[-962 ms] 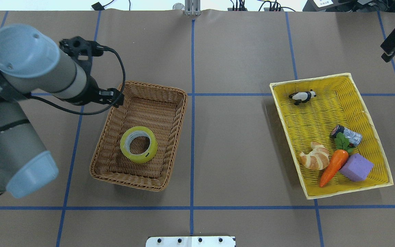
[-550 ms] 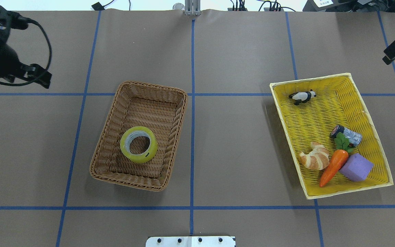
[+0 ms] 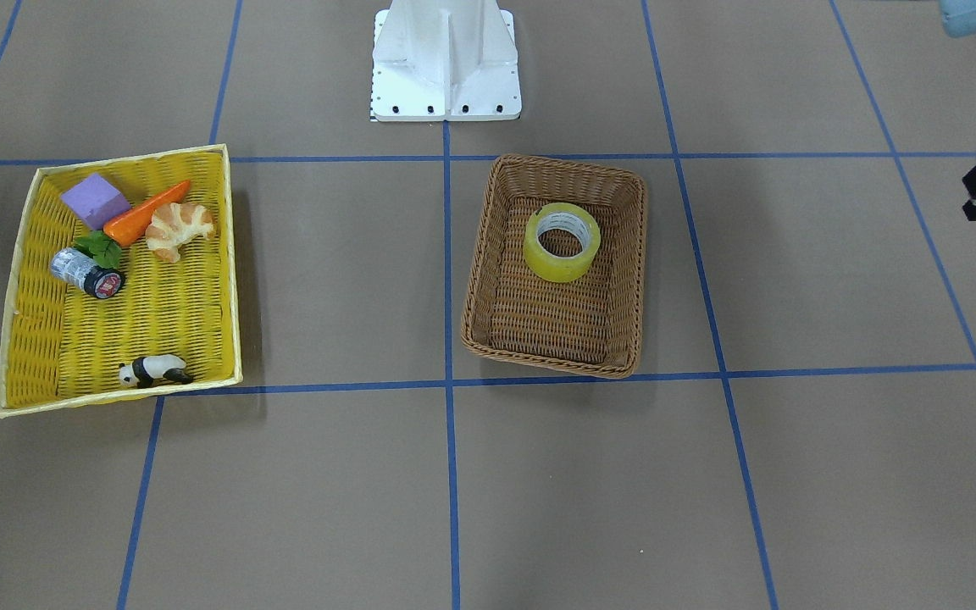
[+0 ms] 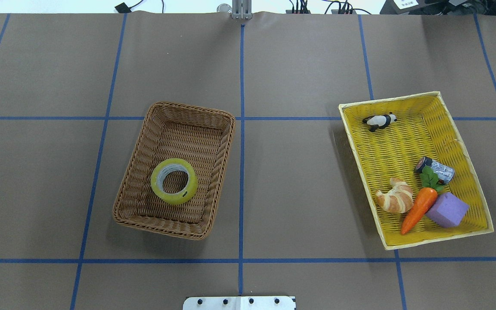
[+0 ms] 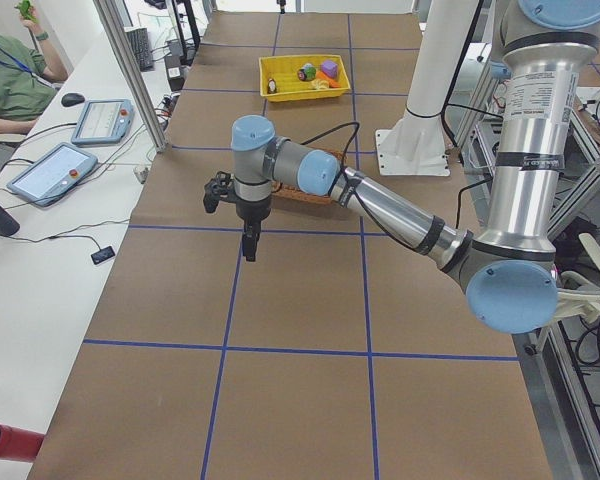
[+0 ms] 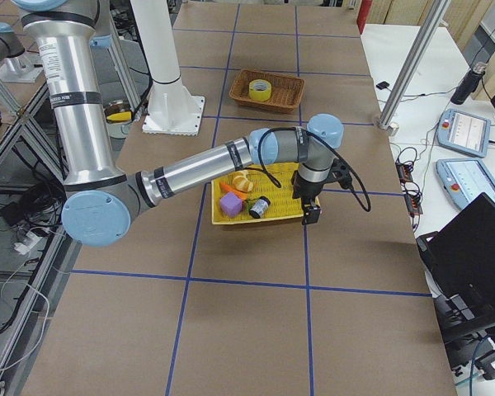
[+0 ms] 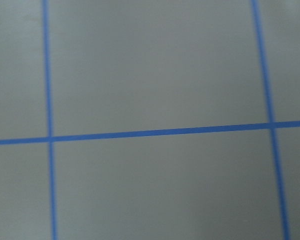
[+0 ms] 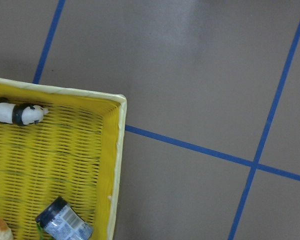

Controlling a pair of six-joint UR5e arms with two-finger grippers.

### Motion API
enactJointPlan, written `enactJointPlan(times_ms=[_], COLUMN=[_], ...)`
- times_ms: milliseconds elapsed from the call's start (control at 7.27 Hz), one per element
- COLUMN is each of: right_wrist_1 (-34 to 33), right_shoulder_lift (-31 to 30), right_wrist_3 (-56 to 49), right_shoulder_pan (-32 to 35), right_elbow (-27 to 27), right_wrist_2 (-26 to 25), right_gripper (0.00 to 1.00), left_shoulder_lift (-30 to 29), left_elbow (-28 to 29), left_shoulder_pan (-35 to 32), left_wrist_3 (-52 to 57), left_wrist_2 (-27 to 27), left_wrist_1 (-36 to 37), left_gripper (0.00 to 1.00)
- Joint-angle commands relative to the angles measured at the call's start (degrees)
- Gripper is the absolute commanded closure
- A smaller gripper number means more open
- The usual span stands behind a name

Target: Move tape to another basket

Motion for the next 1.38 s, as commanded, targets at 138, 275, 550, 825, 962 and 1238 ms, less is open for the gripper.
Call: enactJointPlan(times_ms=[138, 275, 550, 825, 962, 1238], right_wrist_1=[3.44, 3.44, 3.7, 3.7, 3.7, 3.7], right_shoulder_lift=[-6.04, -6.92, -8.07, -8.51, -8.68, -9.56], right_wrist_3=[-0.95, -0.95, -1.38, -1.21, -0.86, -0.86], right_shoulder_pan=[1.79, 1.8, 3.45, 5.04, 5.13, 5.31], right_elbow=[-0.85, -0.93, -1.02, -1.02, -0.93, -1.02], right_wrist_2=[0.35, 0.26, 0.18, 0.26, 0.35, 0.44], right_gripper=[0.0, 0.0, 0.0, 0.0, 0.0, 0.0], left_shoulder_lift=[2.84, 3.73, 4.69, 4.96, 4.96, 5.05], left_elbow=[8.32, 8.76, 10.87, 12.54, 12.55, 14.73], left_shoulder_pan=[-10.17, -11.14, -11.06, -11.06, -11.15, -11.24], left_wrist_3=[18.0, 17.34, 18.13, 18.13, 17.52, 17.77], left_wrist_2=[-8.75, -8.77, -8.68, -8.77, -8.68, -8.77], left_wrist_1=[-0.06, -0.06, -0.06, 0.03, 0.11, 0.03], left_gripper=[0.02, 0.02, 0.02, 0.02, 0.02, 0.02])
